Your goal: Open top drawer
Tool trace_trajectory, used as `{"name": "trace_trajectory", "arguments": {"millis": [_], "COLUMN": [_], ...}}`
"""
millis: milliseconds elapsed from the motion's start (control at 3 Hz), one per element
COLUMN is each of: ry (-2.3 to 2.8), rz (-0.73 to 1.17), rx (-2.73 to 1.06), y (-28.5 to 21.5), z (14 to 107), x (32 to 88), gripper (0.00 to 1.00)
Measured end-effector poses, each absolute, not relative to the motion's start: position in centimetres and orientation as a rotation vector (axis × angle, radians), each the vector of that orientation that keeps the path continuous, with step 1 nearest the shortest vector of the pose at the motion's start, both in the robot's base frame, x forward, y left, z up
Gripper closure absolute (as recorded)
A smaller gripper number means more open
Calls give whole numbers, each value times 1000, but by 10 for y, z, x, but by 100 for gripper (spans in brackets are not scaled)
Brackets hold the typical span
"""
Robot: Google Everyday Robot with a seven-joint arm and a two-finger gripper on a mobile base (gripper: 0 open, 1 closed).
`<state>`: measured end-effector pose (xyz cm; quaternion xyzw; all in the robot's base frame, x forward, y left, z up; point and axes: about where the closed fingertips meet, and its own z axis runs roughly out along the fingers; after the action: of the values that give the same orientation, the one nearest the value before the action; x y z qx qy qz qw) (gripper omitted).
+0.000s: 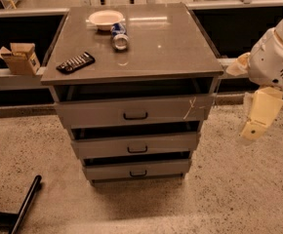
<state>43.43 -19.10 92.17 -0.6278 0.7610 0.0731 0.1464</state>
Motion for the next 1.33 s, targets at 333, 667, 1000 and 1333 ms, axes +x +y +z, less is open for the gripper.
{"name": "trace_trajectory", "arguments": {"millis": [333,667,1000,1333], "ry": [2191,2195,2193,2145], "rz": [210,183,107,-30], "rx": [-1807,-1812,-1852,-1941], "y": [-191,-191,-199,-205], "z": [922,918,885,837], "x": [434,439,461,490], "gripper": [0,0,0,0]}}
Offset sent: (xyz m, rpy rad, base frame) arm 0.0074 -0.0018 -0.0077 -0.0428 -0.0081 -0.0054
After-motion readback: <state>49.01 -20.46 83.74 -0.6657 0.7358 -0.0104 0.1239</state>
